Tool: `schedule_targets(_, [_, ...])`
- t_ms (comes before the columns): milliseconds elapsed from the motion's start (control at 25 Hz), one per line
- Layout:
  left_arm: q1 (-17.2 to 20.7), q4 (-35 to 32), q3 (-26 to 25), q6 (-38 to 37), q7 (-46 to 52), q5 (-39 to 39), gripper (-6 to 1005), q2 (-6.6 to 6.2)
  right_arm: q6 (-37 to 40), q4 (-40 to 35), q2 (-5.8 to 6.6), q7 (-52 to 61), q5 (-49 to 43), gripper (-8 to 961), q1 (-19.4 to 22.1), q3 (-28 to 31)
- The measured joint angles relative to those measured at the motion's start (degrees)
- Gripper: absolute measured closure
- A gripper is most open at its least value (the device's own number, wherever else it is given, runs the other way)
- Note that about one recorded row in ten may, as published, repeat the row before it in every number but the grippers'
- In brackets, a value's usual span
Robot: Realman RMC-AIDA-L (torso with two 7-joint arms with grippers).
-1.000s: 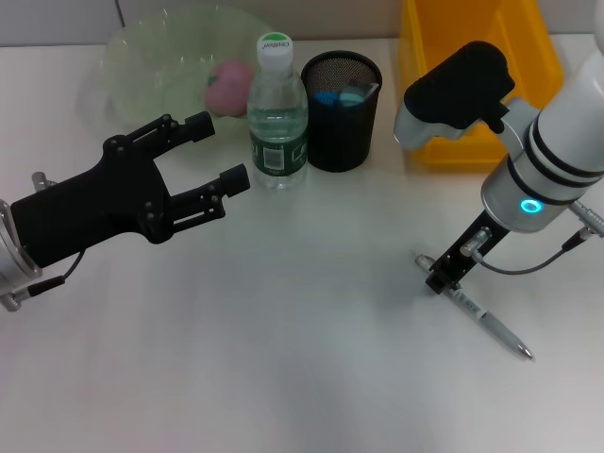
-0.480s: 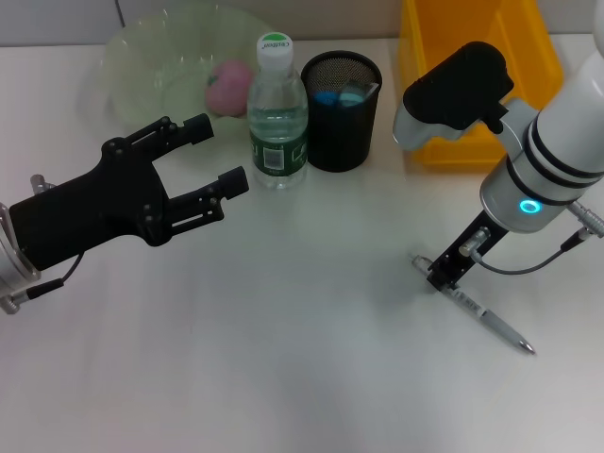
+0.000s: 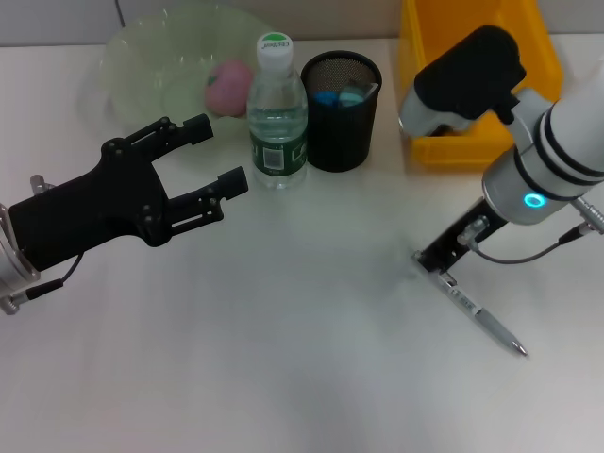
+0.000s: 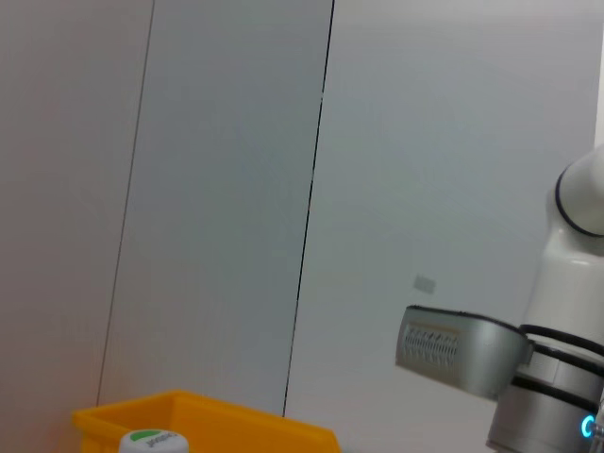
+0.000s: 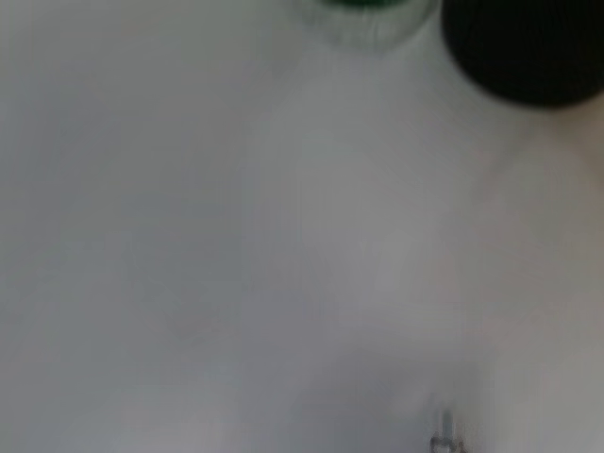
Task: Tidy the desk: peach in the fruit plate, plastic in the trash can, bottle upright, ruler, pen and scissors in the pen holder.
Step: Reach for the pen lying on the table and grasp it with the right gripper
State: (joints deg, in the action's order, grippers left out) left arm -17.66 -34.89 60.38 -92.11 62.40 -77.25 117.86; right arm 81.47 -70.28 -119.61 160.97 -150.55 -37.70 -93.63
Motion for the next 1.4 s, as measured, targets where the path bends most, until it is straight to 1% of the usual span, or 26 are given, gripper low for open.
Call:
schedule_targets(40, [0.00,0.00,0.00,0.01,0.00,0.00,194,0.00,-0.26,-1.68,0.00,-0.01,0.00,799,1.20,0.01])
schedule_targets(160, [-0.02,0.00,0.00,0.02,0.00,0.00,194,0.00,-0.25,-2.06,0.01,-0.01,0.00,792,1.59,0.18])
schedule_targets(520, [-0.40,-0.09,0.00,-0.08,0.00,0.00,195,0.00,1.18,-1.08,0.14,-0.03,0.08,771,1.02,0.48])
schedule_targets(720, [-0.35,-0.05,0.00,-0.09,0.00,0.00,195,0.00,1.16,-0.40,0.17,-0.03,0.08,696,0.62,0.52])
schedule_targets(960, [-0.37,-0.01,0.00,-0.04,0.00,0.00,195,0.00,0.38,3.38,0.24,-0.06,0.06,605,-1.36,0.55])
schedule_targets(1400, [-0.53,0.01,0.00,0.35,0.00,0.00,195,0.00,-0.43,5.95,0.09,-0.06,0.10,605,-3.00,0.05])
